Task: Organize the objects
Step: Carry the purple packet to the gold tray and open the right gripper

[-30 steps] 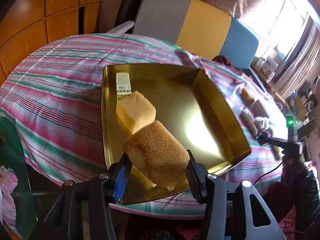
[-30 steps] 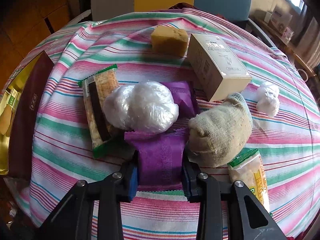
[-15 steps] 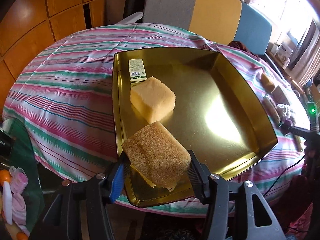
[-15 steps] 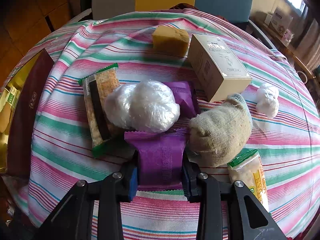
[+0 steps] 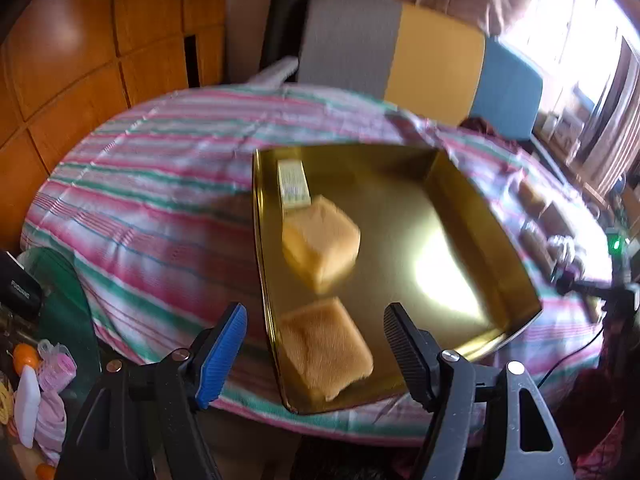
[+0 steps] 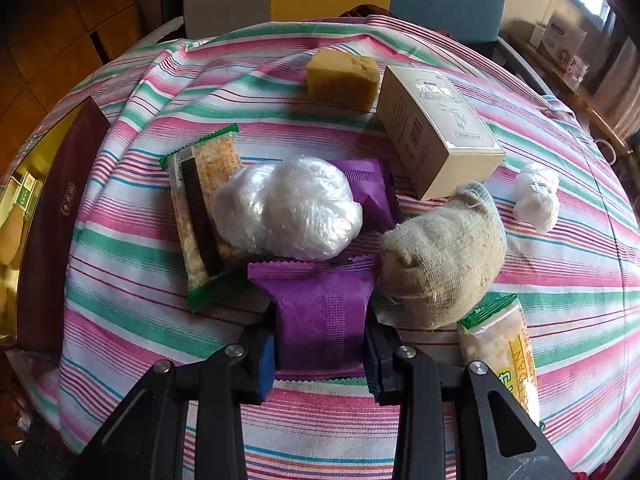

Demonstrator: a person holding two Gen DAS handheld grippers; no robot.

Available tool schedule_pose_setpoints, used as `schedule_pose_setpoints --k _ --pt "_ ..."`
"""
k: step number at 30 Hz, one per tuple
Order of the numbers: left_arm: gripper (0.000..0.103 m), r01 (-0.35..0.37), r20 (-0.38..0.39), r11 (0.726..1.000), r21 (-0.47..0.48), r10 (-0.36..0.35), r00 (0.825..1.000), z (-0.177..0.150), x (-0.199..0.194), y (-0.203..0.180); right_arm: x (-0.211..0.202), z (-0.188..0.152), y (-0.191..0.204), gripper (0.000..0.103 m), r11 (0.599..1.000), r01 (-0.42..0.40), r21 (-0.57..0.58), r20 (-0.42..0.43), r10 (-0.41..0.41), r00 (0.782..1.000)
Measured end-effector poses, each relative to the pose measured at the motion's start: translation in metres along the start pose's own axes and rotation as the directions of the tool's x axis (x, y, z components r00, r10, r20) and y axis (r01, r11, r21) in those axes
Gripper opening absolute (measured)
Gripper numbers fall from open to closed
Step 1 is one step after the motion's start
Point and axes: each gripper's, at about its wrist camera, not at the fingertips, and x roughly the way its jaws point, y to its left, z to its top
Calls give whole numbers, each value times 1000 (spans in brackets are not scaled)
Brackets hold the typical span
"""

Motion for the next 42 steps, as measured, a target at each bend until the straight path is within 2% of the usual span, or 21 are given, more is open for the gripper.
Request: schedule_pose_setpoints --k 5,9,13,21,25,28,32,36,42 --pt "72 59 85 998 -17 -57 995 12 -16 -2 -6 -5 5 35 1000 -23 0 -41 23 999" --pt "72 118 82 993 -24 -115 990 13 -12 -8 -16 -17 17 35 998 -61 -11 -57 60 997" --pt "72 147 66 989 -14 -146 987 12 -8 -18 -28 -30 34 35 994 -106 -28 -52 104 993" --pt "71 98 96 995 5 -98 991 16 -13 -26 -62 -31 106 35 967 -212 -142 26 218 976" --pt "71 64 110 998 -18 -62 992 19 -15 -18 -85 -11 155 35 934 -292 -206 93 315 944" --pt "71 44 110 999 -31 -40 993 17 -15 -11 -90 3 195 35 910 -324 -259 105 360 927" --pt "71 23 114 998 -52 -17 993 15 -15 0 -79 9 250 36 872 -353 -339 45 390 920" --pt "71 9 119 998 -69 0 993 13 -14 9 -54 2 305 36 830 -358 -427 -51 373 927" --pt "71 -1 121 996 -84 11 993 11 -11 18 -28 -11 340 38 798 -354 -487 -126 337 933"
